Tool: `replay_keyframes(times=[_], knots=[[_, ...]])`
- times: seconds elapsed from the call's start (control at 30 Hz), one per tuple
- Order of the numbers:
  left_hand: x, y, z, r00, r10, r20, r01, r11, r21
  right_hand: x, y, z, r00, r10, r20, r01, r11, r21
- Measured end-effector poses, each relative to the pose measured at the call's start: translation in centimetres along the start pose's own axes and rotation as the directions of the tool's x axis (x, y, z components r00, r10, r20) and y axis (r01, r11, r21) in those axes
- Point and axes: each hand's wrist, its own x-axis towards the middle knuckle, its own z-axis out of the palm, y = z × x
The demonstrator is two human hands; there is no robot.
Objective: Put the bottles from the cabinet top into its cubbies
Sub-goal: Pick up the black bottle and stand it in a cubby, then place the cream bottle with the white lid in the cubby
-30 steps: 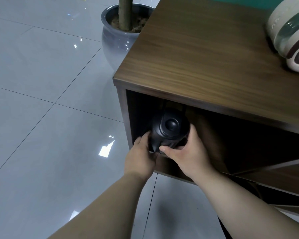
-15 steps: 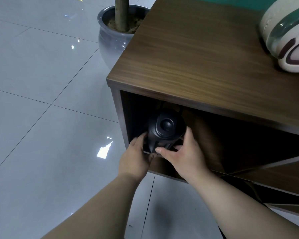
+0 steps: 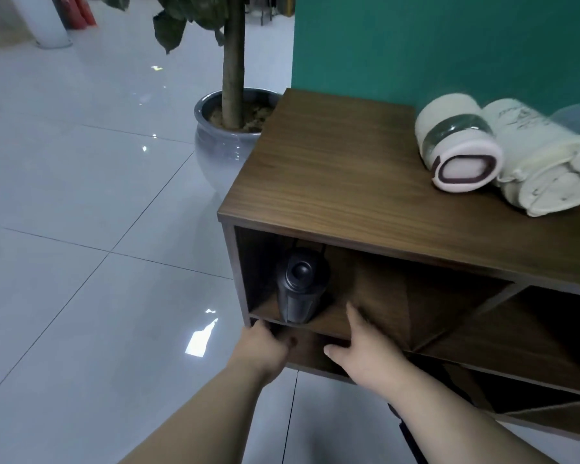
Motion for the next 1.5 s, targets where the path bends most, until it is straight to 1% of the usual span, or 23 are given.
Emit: replay_keyframes(times=[0.07, 0.1, 0.17, 0.23, 0.3, 0.37, 0.43, 0.47, 0.53, 0.6, 0.7, 0.83, 0.97, 1.1, 1.2, 1.27, 1.3, 1.33, 1.4, 1.43, 1.5], knots=[[-1.8, 1.3, -1.1, 0.998, 0.006, 0.064, -0.006, 1.000, -0.011, -2.2, 0.3, -0.9, 0.998, 0.007, -0.057, -0.001, 0.993, 0.115], [-3.1, 2.2, -1.9, 0.997, 0.035, 0.066, -0.035, 0.999, -0.001, -3.4, 0.5, -1.3, 0.995, 0.002, -0.097, 0.014, 0.986, 0.167], [-5.8, 4.1, -3.5, 0.996, 0.082, 0.015, -0.082, 0.996, -0.027, -5.9, 0.7, -2.6, 0.983, -0.051, -0.177, 0.093, 0.966, 0.241], [-8.8, 6.0, -4.3, 0.992, 0.119, -0.045, -0.124, 0.985, -0.121, -8.8, 0.3, -4.6, 0.953, -0.105, -0.285, 0.190, 0.938, 0.291], [-11.7, 7.6, -4.4, 0.987, 0.143, -0.079, -0.160, 0.943, -0.291, -11.7, -0.8, -7.3, 0.895, -0.149, -0.420, 0.298, 0.901, 0.316], [-13.8, 8.6, -4.1, 0.976, 0.184, -0.113, -0.215, 0.889, -0.405, -13.9, -2.0, -10.1, 0.802, -0.187, -0.567, 0.409, 0.864, 0.293], [-14.9, 9.4, -3.9, 0.961, 0.237, -0.140, -0.274, 0.870, -0.411, -14.7, -3.3, -13.0, 0.701, -0.222, -0.678, 0.462, 0.865, 0.194], [-14.9, 9.8, -3.8, 0.955, 0.261, -0.141, -0.296, 0.867, -0.401, -14.7, -3.9, -14.3, 0.670, -0.234, -0.704, 0.438, 0.891, 0.120], [-14.4, 10.4, -3.6, 0.952, 0.282, -0.117, -0.305, 0.854, -0.421, -13.8, -5.2, -16.5, 0.628, -0.241, -0.740, 0.321, 0.946, -0.036], [-13.6, 11.0, -3.3, 0.959, 0.273, -0.081, -0.278, 0.830, -0.484, -12.4, -6.8, -17.7, 0.599, -0.254, -0.760, 0.236, 0.962, -0.136], [-12.2, 11.7, -2.4, 0.958, 0.286, -0.035, -0.261, 0.811, -0.523, -9.4, -9.3, -18.6, 0.603, -0.227, -0.765, 0.109, 0.973, -0.203], [-11.3, 12.2, -2.2, 0.935, 0.353, 0.027, -0.296, 0.821, -0.489, -5.7, -11.2, -19.9, 0.618, -0.119, -0.777, -0.032, 0.984, -0.176], [-10.9, 12.1, -3.0, 0.921, 0.389, 0.021, -0.336, 0.820, -0.464, -3.1, -11.2, -19.4, 0.604, -0.073, -0.793, -0.085, 0.984, -0.155], [-10.6, 11.5, -3.6, 0.921, 0.390, 0.020, -0.345, 0.836, -0.426, -2.5, -10.9, -18.7, 0.581, -0.092, -0.809, -0.093, 0.980, -0.178], [-10.6, 11.0, -4.0, 0.916, 0.402, 0.004, -0.367, 0.840, -0.399, -4.2, -10.9, -18.4, 0.564, -0.141, -0.814, -0.042, 0.979, -0.199], [-10.6, 10.8, -4.0, 0.908, 0.418, 0.005, -0.385, 0.839, -0.384, -6.8, -11.1, -18.2, 0.550, -0.212, -0.808, 0.073, 0.976, -0.206], [-10.6, 10.6, -4.0, 0.904, 0.427, 0.019, -0.383, 0.829, -0.408, -8.7, -11.4, -18.1, 0.540, -0.248, -0.805, 0.138, 0.969, -0.206], [-10.6, 10.4, -4.0, 0.897, 0.438, 0.053, -0.365, 0.804, -0.470, -10.6, -11.5, -17.9, 0.531, -0.281, -0.799, 0.199, 0.958, -0.204], [-10.4, 9.8, -3.9, 0.853, 0.499, 0.157, -0.304, 0.717, -0.627, -14.6, -11.5, -17.5, 0.518, -0.350, -0.780, 0.323, 0.925, -0.201], [-10.2, 9.4, -3.8, 0.823, 0.531, 0.201, -0.283, 0.691, -0.665, -16.5, -11.2, -17.4, 0.515, -0.384, -0.767, 0.388, 0.902, -0.191], [-9.8, 8.5, -3.3, 0.763, 0.590, 0.266, -0.312, 0.696, -0.647, -19.1, -10.0, -16.9, 0.520, -0.439, -0.733, 0.481, 0.859, -0.173]])
